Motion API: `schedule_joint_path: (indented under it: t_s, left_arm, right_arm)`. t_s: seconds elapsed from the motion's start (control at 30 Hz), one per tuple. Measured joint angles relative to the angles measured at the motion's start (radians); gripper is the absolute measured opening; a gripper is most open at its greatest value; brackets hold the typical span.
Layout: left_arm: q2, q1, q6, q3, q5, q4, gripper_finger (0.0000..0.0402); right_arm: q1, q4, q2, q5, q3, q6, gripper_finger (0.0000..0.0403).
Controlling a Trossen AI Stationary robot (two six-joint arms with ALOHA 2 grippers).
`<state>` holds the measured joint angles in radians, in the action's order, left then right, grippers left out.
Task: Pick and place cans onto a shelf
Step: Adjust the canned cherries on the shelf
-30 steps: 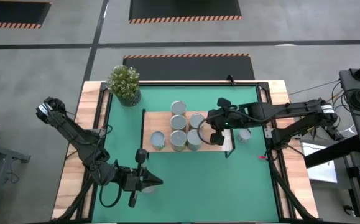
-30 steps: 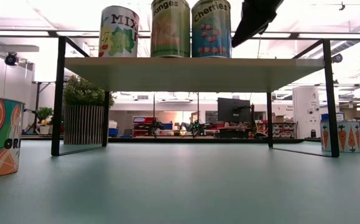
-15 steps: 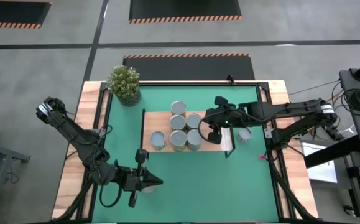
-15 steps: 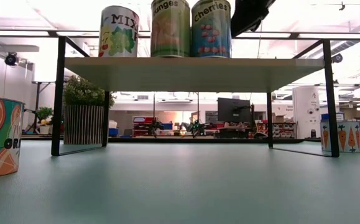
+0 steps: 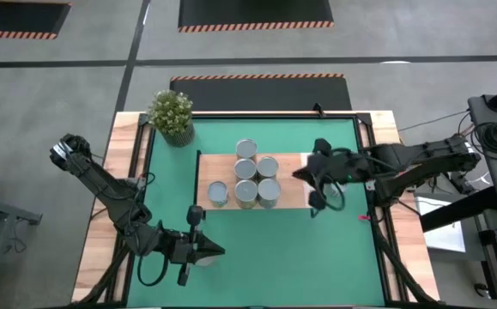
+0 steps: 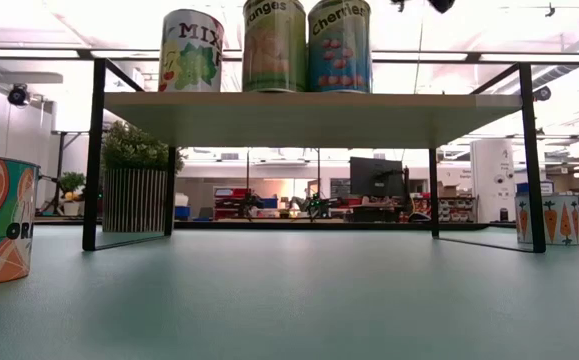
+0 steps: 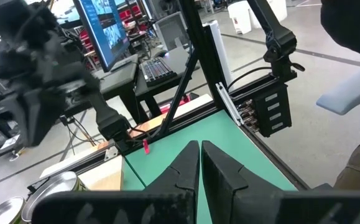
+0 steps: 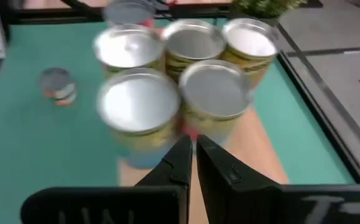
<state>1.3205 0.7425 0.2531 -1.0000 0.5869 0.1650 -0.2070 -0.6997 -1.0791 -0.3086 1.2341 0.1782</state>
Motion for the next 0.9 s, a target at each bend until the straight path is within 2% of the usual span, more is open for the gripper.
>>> schedule_joint_path:
  t_s: [0.17,0.33,0.43,0.7,0.9]
  left_arm:
    - [0.0,0.0,0.01,0.0,0.0,-0.001,0.0]
    - [0.0,0.0,0.018,0.0,0.0,-0.001,0.0]
    - [0.0,0.0,0.018,0.0,0.0,-0.001,0.0]
    - [0.0,0.0,0.019,0.0,0.003,0.0,0.0]
    - [0.0,0.0,0.027,0.0,0.007,0.001,0.0]
  right_arm:
    - [-0.148,0.002,0.024,-0.121,-0.028,0.054,0.0012]
    - [-0.262,0.013,0.023,-0.129,-0.07,0.107,0.0012]
    - [-0.302,0.102,0.017,-0.13,-0.125,0.114,0.0012]
    - [-0.307,0.473,-0.048,-0.144,-0.318,0.029,0.0012]
    - [-0.273,0.652,-0.103,-0.151,-0.368,-0.045,0.0012]
